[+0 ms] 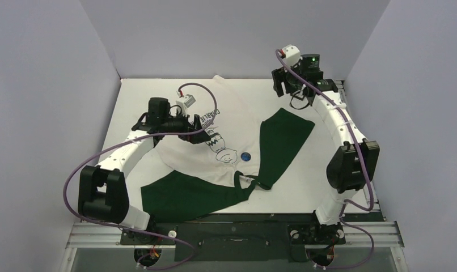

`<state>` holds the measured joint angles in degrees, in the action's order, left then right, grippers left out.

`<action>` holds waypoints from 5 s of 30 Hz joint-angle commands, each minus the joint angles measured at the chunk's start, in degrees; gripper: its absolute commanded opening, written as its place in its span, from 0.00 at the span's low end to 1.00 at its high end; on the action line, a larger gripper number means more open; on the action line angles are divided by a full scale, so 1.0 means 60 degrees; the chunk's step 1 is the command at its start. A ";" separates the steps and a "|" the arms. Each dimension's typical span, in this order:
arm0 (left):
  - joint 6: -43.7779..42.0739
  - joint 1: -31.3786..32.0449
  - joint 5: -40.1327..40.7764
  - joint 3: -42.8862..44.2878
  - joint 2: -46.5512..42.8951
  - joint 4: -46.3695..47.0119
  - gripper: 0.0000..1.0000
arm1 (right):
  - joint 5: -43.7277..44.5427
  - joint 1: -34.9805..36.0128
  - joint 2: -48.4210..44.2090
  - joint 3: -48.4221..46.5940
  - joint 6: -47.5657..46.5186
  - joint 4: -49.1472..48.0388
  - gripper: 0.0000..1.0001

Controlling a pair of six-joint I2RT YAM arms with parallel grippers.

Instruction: Remove the brooch from the garment

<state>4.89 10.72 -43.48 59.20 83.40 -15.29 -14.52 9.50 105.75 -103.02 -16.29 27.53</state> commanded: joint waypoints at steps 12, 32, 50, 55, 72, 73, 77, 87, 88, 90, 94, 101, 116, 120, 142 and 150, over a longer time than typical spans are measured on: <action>0.5352 0.2093 -0.1513 -0.1065 0.2263 0.7315 0.64 | -0.3681 0.1206 -0.1871 0.6032 0.4400 -0.1265 0.37; 0.7735 0.3164 -0.0205 -0.0238 0.6102 0.9715 0.38 | -0.3359 0.1225 -0.0301 0.7275 0.6010 -0.3515 0.18; 0.6666 0.3416 0.0565 -0.0549 0.5668 0.7693 0.42 | -0.3602 0.1641 0.0114 0.7437 0.5895 -0.3388 0.14; 0.6900 0.3573 0.0268 -0.0516 0.5761 0.7973 0.41 | -0.3586 0.1807 0.0193 0.7515 0.5753 -0.3233 0.14; 0.8094 0.3597 -0.0090 -0.0963 0.5665 0.9558 0.11 | -0.3380 0.1823 -0.0821 0.7786 0.5000 -0.3120 0.20; 0.8199 0.3584 -0.0084 -0.0969 0.5690 0.9589 0.09 | -0.3215 0.1825 -0.1127 0.7842 0.4763 -0.3111 0.21; 0.8573 0.3537 -0.0151 -0.0985 0.5800 0.9842 0.02 | -0.2634 0.1829 -0.2001 0.8328 0.3997 -0.3108 0.32; 0.9513 0.3465 -0.0460 -0.0865 0.6174 1.0685 0.00 | -0.1962 0.2284 -0.2794 0.8631 0.2859 -0.2963 0.51; 0.9564 0.3470 -0.0488 -0.0841 0.6193 1.0704 0.00 | -0.1876 0.2372 -0.2761 0.8572 0.2814 -0.2845 0.52; 0.9602 0.3466 -0.0504 -0.0812 0.6236 1.0727 0.01 | -0.1775 0.2623 -0.2610 0.8394 0.2788 -0.2731 0.52; 0.9702 0.3462 -0.0527 -0.0746 0.6389 1.0776 0.01 | -0.1531 0.3044 -0.2274 0.8086 0.2789 -0.2678 0.53; 1.0194 0.3429 -0.0707 -0.0597 0.6745 1.1267 0.18 | -0.1049 0.3272 -0.1761 0.7616 0.2420 -0.2450 0.54; 1.0891 0.3413 -0.0743 -0.0497 0.6933 1.2270 0.34 | -0.0675 0.3411 -0.1354 0.7307 0.2395 -0.2359 0.45; 1.0944 0.3413 -0.0740 -0.0452 0.6979 1.2331 0.34 | -0.0752 0.3433 -0.1236 0.7185 0.2434 -0.2291 0.49; 1.1557 0.3562 -0.0679 -0.0386 0.7179 1.3064 0.34 | -0.0771 0.3408 -0.1314 0.7285 0.2716 -0.2385 0.26; 1.1377 0.3374 -0.0538 -0.0634 0.7031 1.2983 0.35 | -0.0845 0.2957 -0.1629 0.7529 0.2716 -0.2429 0.15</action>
<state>73.95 31.11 -44.80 55.35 126.48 58.15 -21.34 29.43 98.24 -57.91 0.01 15.90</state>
